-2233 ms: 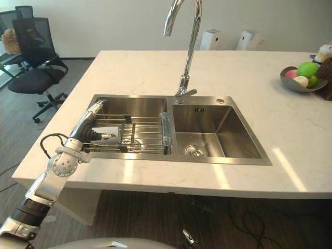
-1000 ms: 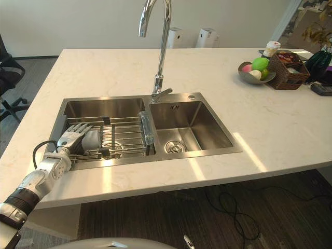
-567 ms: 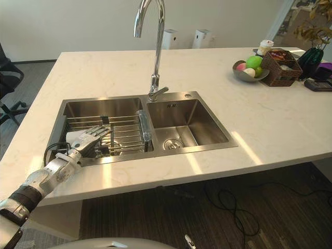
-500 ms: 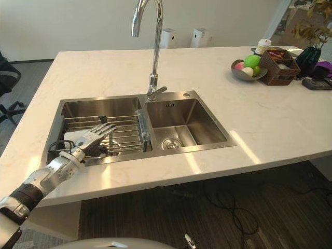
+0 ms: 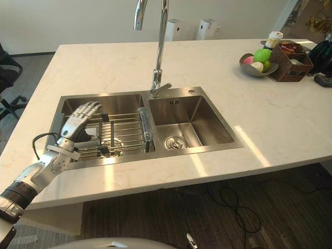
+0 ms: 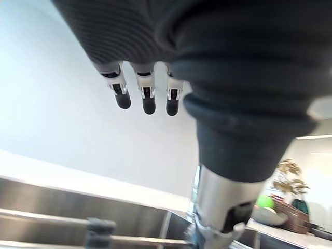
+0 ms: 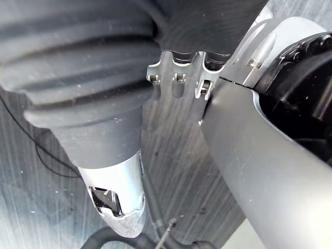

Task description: Walk over to the sink, pick up the cup, carry it to the dishwasher, place the cup inside the dishwasher, then close the dishwasher door

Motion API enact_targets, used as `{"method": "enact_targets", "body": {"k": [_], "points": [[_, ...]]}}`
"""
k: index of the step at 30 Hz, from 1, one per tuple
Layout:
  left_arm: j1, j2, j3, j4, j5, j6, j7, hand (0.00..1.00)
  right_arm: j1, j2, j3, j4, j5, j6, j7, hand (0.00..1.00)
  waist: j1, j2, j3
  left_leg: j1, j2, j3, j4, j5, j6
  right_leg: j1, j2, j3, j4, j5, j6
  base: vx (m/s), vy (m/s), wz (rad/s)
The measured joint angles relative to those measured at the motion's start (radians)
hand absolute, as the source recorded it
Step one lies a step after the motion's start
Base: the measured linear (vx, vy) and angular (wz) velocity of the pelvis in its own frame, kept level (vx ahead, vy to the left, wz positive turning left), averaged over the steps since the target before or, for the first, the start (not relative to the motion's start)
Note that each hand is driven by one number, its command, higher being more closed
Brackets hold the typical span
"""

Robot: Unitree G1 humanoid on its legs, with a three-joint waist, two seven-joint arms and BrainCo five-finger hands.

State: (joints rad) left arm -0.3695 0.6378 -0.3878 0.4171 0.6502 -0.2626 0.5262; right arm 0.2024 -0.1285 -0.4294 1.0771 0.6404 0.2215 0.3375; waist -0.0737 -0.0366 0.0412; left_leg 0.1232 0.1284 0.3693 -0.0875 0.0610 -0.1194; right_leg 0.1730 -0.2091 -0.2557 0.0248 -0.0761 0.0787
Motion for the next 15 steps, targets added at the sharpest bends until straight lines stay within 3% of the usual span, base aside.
{"method": "enact_targets", "body": {"k": [4,9,15], "points": [[0.003,-0.001,0.04,0.07,0.105,0.039,0.015,0.0,0.001,0.0,0.057,-0.001,0.0,-0.026,-0.041,0.0,0.001,-0.001,0.004,-0.002,0.0,0.002,0.0,0.001,0.001,-0.003,0.0,0.002,-0.005,-0.002,0.001,-0.05,-0.009,-0.04],[0.015,-0.017,0.046,0.082,0.143,0.077,0.011,0.0,0.001,0.0,0.1,-0.003,0.0,-0.05,-0.07,0.0,0.0,-0.001,0.004,-0.008,0.0,0.004,0.0,0.001,0.001,-0.007,0.0,0.009,-0.01,-0.006,0.007,-0.01,-0.002,-0.01],[0.033,-0.033,0.075,0.125,0.245,0.102,-0.056,0.0,-0.003,-0.003,0.153,-0.011,0.002,-0.066,-0.107,0.0,-0.009,-0.002,0.003,-0.017,0.0,0.012,0.006,0.002,0.0,-0.029,0.0,0.025,-0.005,-0.005,0.016,0.02,-0.007,-0.05]]}}
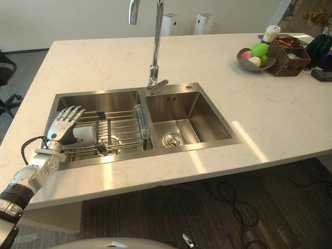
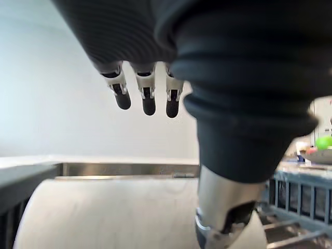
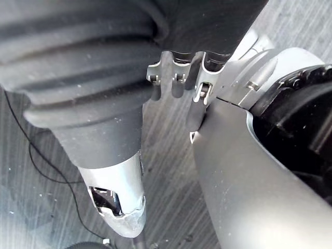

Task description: Walk over to the sink, pick up the cup, carry it to the dishwasher, place the cup inside the dishwasher, then close the dishwasher door

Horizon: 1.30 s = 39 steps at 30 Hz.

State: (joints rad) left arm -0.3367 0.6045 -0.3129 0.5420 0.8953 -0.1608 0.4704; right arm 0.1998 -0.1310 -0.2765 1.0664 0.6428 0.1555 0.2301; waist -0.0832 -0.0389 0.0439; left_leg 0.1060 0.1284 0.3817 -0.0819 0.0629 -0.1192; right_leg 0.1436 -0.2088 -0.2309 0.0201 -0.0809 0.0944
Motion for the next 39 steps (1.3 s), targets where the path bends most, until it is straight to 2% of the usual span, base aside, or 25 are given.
{"method": "enact_targets", "body": {"k": [3,7,10,11,12,14,15,17,18,20,27,30,31,35,39], "points": [[-0.001,0.0,0.0,0.0,0.013,0.04,0.001,0.0,-0.001,-0.001,0.01,0.0,0.001,-0.002,-0.022,0.0,-0.001,0.0,0.0,0.0,0.0,0.0,0.001,0.0,0.0,-0.002,0.0,0.001,0.003,0.0,0.0,0.01,-0.002,0.0],[-0.001,0.0,0.0,0.001,0.033,0.055,-0.012,0.0,-0.001,-0.006,0.048,0.0,0.001,-0.004,-0.039,0.0,-0.002,0.002,0.0,0.0,0.0,0.001,0.001,0.0,0.0,-0.007,0.0,0.005,0.009,0.0,0.0,-0.01,0.0,0.0],[-0.007,0.0,0.0,0.011,0.052,0.055,-0.093,0.0,-0.001,-0.01,0.063,-0.002,0.003,-0.004,-0.051,0.0,-0.003,0.005,0.0,0.001,0.0,0.002,0.001,0.001,0.001,-0.013,0.0,0.012,0.016,0.0,0.0,-0.04,0.005,-0.04],[-0.018,-0.002,0.001,0.031,0.051,0.068,-0.152,0.0,-0.001,-0.018,0.075,-0.006,0.007,-0.003,-0.06,0.0,-0.005,0.008,-0.003,0.001,0.0,0.004,0.001,0.001,0.001,-0.018,0.0,0.019,0.021,0.0,0.0,-0.05,0.007,-0.09],[-0.023,-0.004,0.002,0.04,0.05,0.075,-0.173,0.0,-0.001,-0.018,0.077,-0.008,0.01,-0.003,-0.062,0.0,-0.005,0.01,-0.003,0.001,0.001,0.004,0.0,0.001,0.001,-0.023,0.0,0.025,0.023,0.0,0.0,-0.06,0.007,-0.12],[-0.042,-0.004,0.005,0.064,0.048,0.073,-0.277,0.0,-0.001,-0.022,0.077,-0.013,0.019,-0.003,-0.066,0.0,-0.009,0.013,-0.002,0.001,0.0,0.004,0.0,0.003,0.002,-0.028,0.0,0.031,0.025,0.0,0.0,-0.06,0.001,-0.1],[-0.047,-0.004,0.005,0.07,0.047,0.072,-0.308,0.0,-0.001,-0.023,0.078,-0.016,0.019,-0.002,-0.067,0.0,-0.012,0.014,-0.003,0.001,0.0,0.004,-0.001,0.003,0.002,-0.029,0.0,0.032,0.025,0.0,0.0,-0.06,-0.004,-0.05],[-0.06,-0.004,-0.004,0.08,0.001,0.071,-0.417,0.0,-0.001,-0.026,0.085,-0.028,0.019,0.005,-0.068,0.0,-0.025,0.016,-0.002,0.002,0.0,0.002,-0.005,0.005,0.003,-0.032,0.0,0.035,0.028,0.0,0.005,-0.05,-0.006,-0.05],[-0.064,-0.004,-0.006,0.081,-0.004,0.071,-0.443,0.0,-0.001,-0.026,0.087,-0.029,0.019,0.005,-0.068,0.0,-0.025,0.016,-0.003,0.002,0.0,0.002,-0.005,0.005,0.003,-0.035,0.0,0.038,0.029,0.001,0.01,-0.03,-0.004,-0.08],[-0.077,-0.004,-0.016,0.088,-0.058,0.077,-0.542,0.0,-0.001,-0.027,0.087,-0.029,0.019,0.006,-0.072,0.0,-0.026,0.017,-0.003,0.002,0.0,-0.002,0.001,0.005,0.003,-0.039,0.0,0.046,0.032,0.002,0.027,-0.01,-0.006,-0.08],[-0.113,-0.003,-0.05,0.12,-0.099,0.089,-0.597,0.0,-0.003,-0.03,0.086,-0.029,0.019,0.007,-0.088,0.0,-0.032,0.024,0.0,0.003,0.0,-0.042,0.001,0.005,0.002,-0.039,0.0,0.047,0.036,0.004,0.033,0.0,0.0,0.0],[-0.127,0.005,-0.052,0.121,-0.14,0.088,-0.665,0.0,-0.002,-0.03,0.086,-0.029,0.018,0.007,-0.088,0.0,-0.035,0.024,0.0,0.003,0.0,-0.046,0.001,0.005,0.002,-0.039,0.0,0.047,0.038,0.003,0.033,-0.01,0.0,0.0],[-0.131,0.006,-0.052,0.122,-0.149,0.09,-0.681,1.0,-0.002,-0.03,0.086,-0.029,0.018,0.007,-0.088,0.0,-0.036,0.024,0.0,0.003,0.0,-0.046,0.001,0.005,0.002,-0.039,0.0,0.047,0.039,0.003,0.033,0.0,0.0,0.0],[-0.157,0.009,-0.052,0.136,-0.219,0.119,-0.789,1.0,-0.001,-0.034,0.086,-0.029,0.018,0.007,-0.088,0.0,-0.037,0.026,0.002,0.003,0.0,-0.052,0.001,0.005,0.002,-0.039,0.0,0.046,0.041,0.003,0.033,0.0,0.0,0.0],[-0.16,0.01,-0.051,0.137,-0.227,0.122,-0.794,1.0,-0.001,-0.035,0.086,-0.029,0.017,0.006,-0.087,0.0,-0.04,0.027,0.004,0.003,-0.001,-0.056,0.001,0.004,0.001,-0.04,0.0,0.046,0.041,0.003,0.033,0.0,0.0,0.0]]}}
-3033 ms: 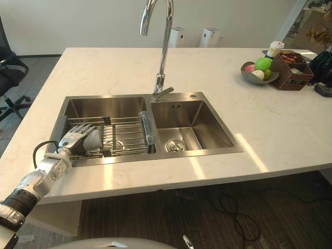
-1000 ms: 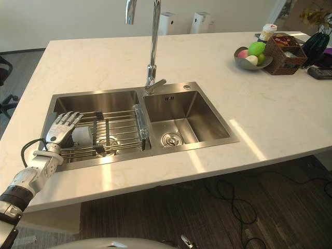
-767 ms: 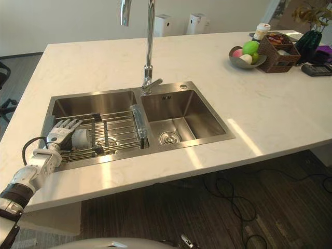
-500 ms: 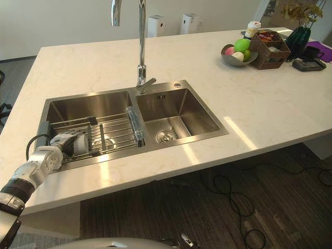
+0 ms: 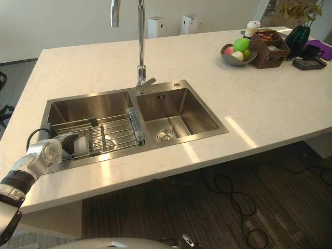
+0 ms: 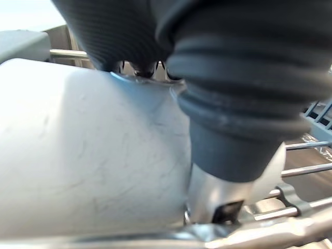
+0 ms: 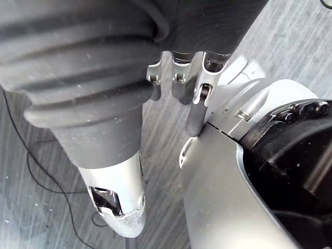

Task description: Walk over to the sink, pick up the cup, carry it to the dishwasher, place the cup inside the dishwasher, then close the dishwasher door

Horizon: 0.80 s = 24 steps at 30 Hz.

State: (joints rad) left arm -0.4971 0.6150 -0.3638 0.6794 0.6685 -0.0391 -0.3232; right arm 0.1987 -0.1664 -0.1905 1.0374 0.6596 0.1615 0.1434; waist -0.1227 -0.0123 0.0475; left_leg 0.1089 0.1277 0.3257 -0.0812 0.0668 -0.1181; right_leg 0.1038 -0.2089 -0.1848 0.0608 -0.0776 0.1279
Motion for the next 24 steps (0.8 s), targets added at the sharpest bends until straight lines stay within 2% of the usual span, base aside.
{"method": "enact_targets", "body": {"k": [3,5,6,8,9,11,12,14,16,17,18,20,21,22,24], "points": [[0.014,0.001,-0.005,-0.001,0.0,-0.009,0.079,1.0,0.0,-0.001,-0.004,0.0,0.0,-0.001,0.001,0.0,0.0,0.001,0.005,-0.001,-0.002,-0.026,0.0,-0.003,-0.002,0.0,0.0,-0.003,0.0,0.0,0.001,0.0,-0.001,0.01],[0.032,0.006,-0.034,0.004,0.002,-0.058,0.238,1.0,0.001,-0.002,-0.009,0.0,0.0,-0.004,0.002,0.0,0.005,0.006,0.011,-0.005,-0.005,-0.042,0.0,-0.003,-0.002,0.001,-0.003,-0.009,0.0,0.0,0.015,-0.03,-0.004,0.07],[0.041,0.006,-0.034,0.005,0.003,-0.071,0.279,1.0,0.0,-0.001,-0.009,-0.001,0.0,-0.005,0.003,0.0,0.005,0.008,0.013,-0.006,-0.007,-0.051,0.0,-0.003,-0.002,0.002,-0.003,-0.013,-0.001,0.0,0.018,-0.04,-0.008,0.13],[0.053,0.028,-0.034,-0.002,0.008,-0.143,0.465,1.0,0.002,0.0,-0.008,0.0,0.0,-0.008,0.01,0.0,0.006,0.005,0.02,-0.02,-0.009,-0.082,-0.002,-0.001,-0.001,0.002,-0.004,-0.028,-0.006,-0.005,0.029,-0.03,-0.014,0.2],[0.055,0.032,-0.033,-0.003,0.008,-0.159,0.517,1.0,0.003,0.001,-0.008,0.0,0.0,-0.01,0.011,0.0,0.007,0.005,0.023,-0.023,-0.009,-0.088,-0.003,0.0,-0.001,0.003,-0.004,-0.034,-0.007,-0.005,0.03,-0.01,-0.016,0.22],[0.07,0.044,-0.028,-0.04,0.01,-0.209,0.69,1.0,0.016,0.002,-0.007,0.0,0.0,-0.022,0.024,0.0,0.011,0.004,0.026,-0.038,-0.009,-0.109,-0.005,0.002,0.0,0.005,-0.003,-0.055,-0.007,-0.008,0.033,0.02,-0.018,0.24],[0.071,0.05,-0.025,-0.067,0.014,-0.228,0.744,1.0,0.025,0.004,-0.007,0.0,0.0,-0.03,0.026,0.0,0.015,0.004,0.027,-0.044,-0.01,-0.114,-0.004,0.003,-0.001,0.004,-0.003,-0.062,-0.008,-0.006,0.036,0.06,-0.019,0.3],[0.071,0.07,0.043,-0.162,0.05,-0.277,0.936,1.0,0.042,0.01,-0.007,0.003,0.0,-0.053,0.032,0.0,0.019,0.003,0.027,-0.058,-0.014,-0.141,0.0,0.005,0.0,0.018,-0.003,-0.093,-0.021,-0.005,0.038,0.07,-0.022,0.33],[0.066,0.083,0.112,-0.207,0.07,-0.289,1.037,1.0,0.049,0.011,-0.005,0.006,0.0,-0.071,0.047,0.0,0.019,0.002,0.027,-0.058,-0.015,-0.158,0.0,0.005,0.0,0.031,-0.002,-0.107,-0.027,-0.005,0.037,0.05,-0.024,0.25],[0.052,0.099,0.177,-0.242,0.081,-0.3,1.146,1.0,0.057,0.011,-0.003,0.009,0.0,-0.084,0.062,0.0,0.026,0.002,0.027,-0.059,-0.015,-0.168,0.0,0.005,0.0,0.04,0.0,-0.117,-0.033,-0.007,0.034,0.04,-0.029,0.26],[0.035,0.113,0.222,-0.269,0.081,-0.312,1.216,1.0,0.064,0.011,-0.003,0.011,-0.003,-0.093,0.07,0.0,0.037,0.003,0.027,-0.063,-0.015,-0.177,0.0,0.005,0.0,0.044,0.001,-0.128,-0.038,-0.007,0.033,0.04,-0.037,0.24],[0.016,0.121,0.273,-0.304,0.068,-0.339,1.284,1.0,0.067,0.011,-0.007,0.014,-0.021,-0.098,0.076,0.0,0.044,0.003,0.026,-0.07,-0.015,-0.193,0.0,0.006,-0.001,0.049,0.004,-0.139,-0.039,-0.011,0.027,0.02,-0.035,0.25],[0.01,0.123,0.304,-0.333,0.029,-0.369,1.321,1.0,0.067,0.011,-0.01,0.017,-0.037,-0.101,0.08,0.0,0.052,0.002,0.026,-0.072,-0.016,-0.202,0.0,0.007,-0.002,0.054,0.005,-0.153,-0.038,-0.014,0.022,0.01,-0.027,0.25],[0.009,0.123,0.315,-0.347,0.006,-0.38,1.329,1.0,0.066,0.011,-0.01,0.021,-0.039,-0.104,0.083,0.0,0.056,0.002,0.026,-0.071,-0.016,-0.208,0.0,0.007,-0.002,0.058,0.005,-0.157,-0.038,-0.014,0.021,0.0,-0.02,0.26],[0.007,0.122,0.328,-0.367,-0.119,-0.41,1.328,1.0,0.066,0.011,-0.019,0.04,-0.045,-0.115,0.094,0.0,0.067,0.002,0.026,-0.071,-0.019,-0.226,0.0,0.01,-0.001,0.07,0.006,-0.169,-0.038,-0.018,0.015,-0.01,-0.015,0.24]]}}
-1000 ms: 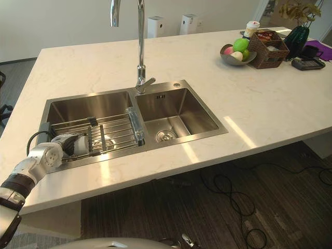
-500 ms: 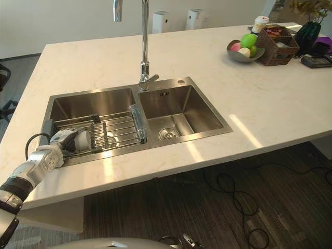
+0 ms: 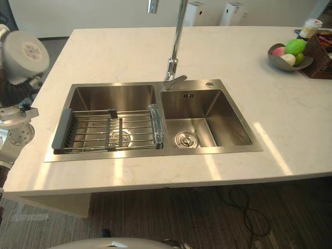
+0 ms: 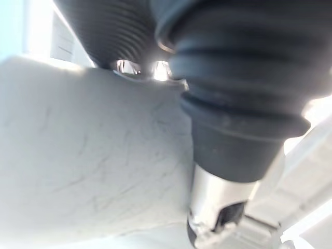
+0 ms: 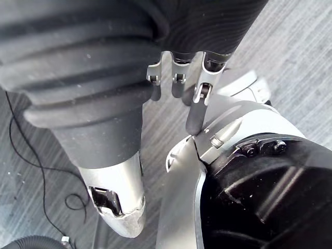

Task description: Walk over to the sink, pick up the cup, carry it to the dishwasher, place the cup inside the dishwasher, then close the dishwasher door

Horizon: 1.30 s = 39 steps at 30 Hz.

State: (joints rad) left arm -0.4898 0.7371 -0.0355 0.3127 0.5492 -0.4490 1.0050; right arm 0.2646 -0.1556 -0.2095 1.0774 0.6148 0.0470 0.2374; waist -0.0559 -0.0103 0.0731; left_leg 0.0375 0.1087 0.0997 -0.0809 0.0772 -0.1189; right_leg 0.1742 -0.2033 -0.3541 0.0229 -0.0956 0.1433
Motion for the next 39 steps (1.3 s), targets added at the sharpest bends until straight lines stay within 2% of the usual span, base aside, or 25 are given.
{"method": "enact_targets", "body": {"k": [3,6,9,13,15,17,19,20,22,23,24,25,26,27,28,29,30,31,32,33,34,35,36,38,39], "points": [[0.01,-0.021,0.047,0.0,-0.095,0.002,-0.051,1.0,-0.001,-0.001,0.0,-0.001,-0.034,-0.002,0.004,0.0,0.0,-0.001,0.0,-0.012,-0.004,-0.022,0.0,0.01,0.003,0.004,0.0,-0.019,0.001,-0.004,-0.006,-0.04,-0.015,0.24],[0.058,-0.093,0.148,-0.015,-0.136,0.017,-0.107,1.0,-0.001,0.0,0.0,-0.002,-0.034,-0.005,0.004,0.0,0.002,-0.002,0.001,-0.027,-0.01,-0.051,0.0,0.023,0.005,0.006,0.0,-0.037,0.002,-0.014,-0.015,-0.07,-0.011,0.26],[0.152,-0.137,0.203,-0.069,-0.168,0.041,-0.183,1.0,0.001,0.0,0.001,-0.005,-0.067,-0.004,0.004,0.0,0.023,-0.007,0.003,-0.04,-0.012,-0.08,0.0,0.037,0.007,0.011,0.002,-0.06,0.008,-0.019,-0.014,-0.06,-0.016,0.28],[0.296,-0.209,0.321,-0.167,-0.301,0.09,-0.317,1.0,0.011,-0.001,0.024,-0.013,-0.121,0.002,0.004,0.0,0.067,-0.02,0.006,-0.056,-0.022,-0.157,0.0,0.056,0.008,0.037,0.003,-0.128,0.034,-0.046,-0.011,-0.06,-0.037,0.51],[0.373,-0.239,0.383,-0.206,-0.339,0.115,-0.347,1.0,0.01,-0.003,0.042,-0.017,-0.14,0.006,0.004,0.0,0.088,-0.02,0.011,-0.074,-0.029,-0.191,0.0,0.069,0.008,0.027,-0.002,-0.14,0.085,-0.074,-0.001,-0.05,-0.044,0.72],[0.487,-0.261,0.445,-0.269,-0.378,0.138,-0.376,1.0,0.002,-0.003,0.052,-0.035,-0.149,0.02,0.002,0.0,0.115,-0.034,0.031,-0.111,-0.05,-0.256,0.001,0.105,0.009,-0.015,-0.027,-0.154,0.217,-0.151,0.006,-0.08,-0.057,1.07],[0.569,-0.289,0.489,-0.299,-0.419,0.144,-0.397,1.0,-0.004,-0.012,0.075,-0.043,-0.151,0.027,-0.001,0.0,0.143,-0.035,0.051,-0.119,-0.066,-0.288,0.001,0.122,0.011,-0.03,-0.049,-0.157,0.29,-0.205,0.0,-0.14,-0.073,0.92],[0.651,-0.338,0.538,-0.329,-0.466,0.146,-0.424,1.0,-0.003,-0.033,0.09,-0.052,-0.151,0.03,-0.007,0.0,0.167,-0.016,0.065,-0.133,-0.085,-0.292,0.001,0.143,0.034,-0.03,-0.062,-0.186,0.346,-0.239,-0.007,-0.17,-0.062,1.15],[0.713,-0.385,0.574,-0.374,-0.533,0.146,-0.452,1.0,-0.006,-0.05,0.096,-0.088,-0.151,0.044,-0.022,0.0,0.167,0.008,0.082,-0.163,-0.086,-0.175,0.001,0.106,0.198,-0.006,-0.075,-0.273,0.359,-0.247,-0.004,-0.14,-0.02,1.81],[0.723,-0.405,0.577,-0.383,-0.614,0.13,-0.492,1.0,0.011,-0.061,0.099,-0.123,-0.147,0.045,-0.033,0.0,0.15,0.035,0.1,-0.211,-0.058,0.058,0.033,-0.028,0.3,0.027,-0.074,-0.376,0.329,-0.233,-0.006,-0.15,0.014,2.49],[0.727,-0.411,0.586,-0.388,-0.666,0.104,-0.521,1.0,0.01,-0.077,0.096,-0.129,-0.14,0.043,-0.037,0.0,0.141,0.046,0.118,-0.254,-0.02,0.18,0.082,-0.072,0.258,0.036,-0.087,-0.435,0.324,-0.228,-0.003,-0.17,0.068,2.4],[0.735,-0.42,0.602,-0.395,-0.695,0.087,-0.535,1.0,-0.002,-0.089,0.091,-0.129,-0.137,0.044,-0.045,0.0,0.145,0.062,0.119,-0.273,0.006,0.255,0.107,-0.06,0.223,0.031,-0.096,-0.468,0.335,-0.229,0.001,-0.13,0.182,1.49],[0.734,-0.439,0.629,-0.416,-0.752,0.063,-0.561,1.0,-0.014,-0.1,0.073,-0.143,-0.128,0.042,-0.052,0.0,0.152,0.076,0.119,-0.277,0.026,0.364,0.158,-0.027,0.205,0.021,-0.139,-0.508,0.355,-0.227,-0.003,-0.07,0.186,0.95],[0.73,-0.445,0.634,-0.436,-0.793,0.032,-0.583,1.0,-0.021,-0.098,0.068,-0.159,-0.128,0.04,-0.052,0.0,0.164,0.054,0.11,-0.253,0.03,0.426,0.221,-0.012,0.213,0.009,-0.203,-0.524,0.371,-0.211,-0.005,-0.02,0.15,0.7],[0.73,-0.446,0.631,-0.45,-0.818,0.018,-0.603,1.0,-0.032,-0.097,0.068,-0.161,-0.129,0.039,-0.053,0.0,0.165,0.052,0.11,-0.238,0.041,0.45,0.261,-0.014,0.212,0.005,-0.234,-0.529,0.376,-0.199,-0.008,0.03,0.069,0.36],[0.725,-0.446,0.618,-0.493,-0.879,-0.004,-0.664,1.0,-0.042,-0.092,0.067,-0.174,-0.129,0.039,-0.052,0.0,0.161,0.053,0.106,-0.198,0.08,0.491,0.344,-0.022,0.199,-0.004,-0.287,-0.532,0.399,-0.174,0.002,0.01,0.143,0.44],[0.706,-0.449,0.581,-0.546,-0.914,-0.023,-0.718,1.0,-0.034,-0.086,0.052,-0.205,-0.132,0.027,-0.062,0.0,0.15,0.072,0.095,-0.154,0.127,0.548,0.408,0.081,0.27,-0.018,-0.328,-0.532,0.472,-0.166,0.008,-0.01,0.17,0.69],[0.684,-0.453,0.552,-0.567,-0.922,-0.03,-0.75,1.0,-0.03,-0.093,0.033,-0.228,-0.132,0.019,-0.066,0.0,0.136,0.077,0.092,-0.164,0.102,0.537,0.412,0.097,0.287,-0.043,-0.378,-0.519,0.551,-0.164,-0.01,-0.08,0.28,1.3],[0.608,-0.492,0.476,-0.573,-0.938,-0.032,-0.811,1.0,-0.046,-0.101,-0.039,-0.235,-0.134,0.007,-0.065,0.0,0.099,0.095,0.09,-0.181,0.054,0.558,0.347,0.142,0.386,-0.137,-0.442,-0.452,0.699,-0.188,-0.068,-0.17,0.221,1.37],[0.565,-0.528,0.451,-0.567,-0.94,-0.03,-0.833,1.0,-0.061,-0.106,-0.064,-0.229,-0.135,0.008,-0.064,0.0,0.084,0.127,0.08,-0.194,0.046,0.513,0.252,0.196,0.391,-0.191,-0.367,-0.442,0.673,-0.227,-0.071,-0.26,0.214,1.59],[0.498,-0.552,0.428,-0.575,-0.941,-0.021,-0.86,1.0,-0.093,-0.056,-0.121,-0.199,-0.138,0.006,-0.055,0.0,0.079,0.12,0.062,-0.163,0.008,0.466,0.097,0.231,0.303,-0.266,-0.254,-0.491,0.434,-0.167,-0.134,-0.2,0.061,1.59],[0.443,-0.561,0.373,-0.562,-0.941,-0.007,-0.881,1.0,-0.079,-0.028,-0.142,-0.157,-0.141,-0.007,-0.054,0.0,0.051,0.092,0.074,-0.117,0.04,0.525,0.225,0.044,0.267,-0.231,-0.259,-0.551,0.412,-0.071,-0.133,-0.08,0.025,1.48],[0.436,-0.56,0.339,-0.559,-0.94,0.009,-0.885,1.0,-0.071,-0.022,-0.163,-0.147,-0.139,-0.015,-0.052,0.0,0.044,0.087,0.072,-0.083,0.043,0.539,0.234,0.029,0.219,-0.214,-0.267,-0.579,0.412,-0.072,-0.136,0.06,0.02,1.4],[0.388,-0.554,0.201,-0.554,-0.936,0.094,-0.919,1.0,-0.035,-0.044,-0.178,-0.112,-0.144,-0.009,-0.049,0.0,0.029,0.088,0.066,0.045,0.004,0.538,0.107,0.036,0.079,-0.155,-0.286,-0.671,0.412,-0.053,-0.116,0.06,0.091,1.02],[0.377,-0.553,0.177,-0.555,-0.935,0.107,-0.923,1.0,-0.028,-0.045,-0.179,-0.101,-0.151,-0.005,-0.049,0.0,0.031,0.097,0.061,0.059,0.001,0.529,0.075,0.024,0.052,-0.14,-0.284,-0.689,0.408,-0.045,-0.115,-0.03,0.159,0.75]]}}
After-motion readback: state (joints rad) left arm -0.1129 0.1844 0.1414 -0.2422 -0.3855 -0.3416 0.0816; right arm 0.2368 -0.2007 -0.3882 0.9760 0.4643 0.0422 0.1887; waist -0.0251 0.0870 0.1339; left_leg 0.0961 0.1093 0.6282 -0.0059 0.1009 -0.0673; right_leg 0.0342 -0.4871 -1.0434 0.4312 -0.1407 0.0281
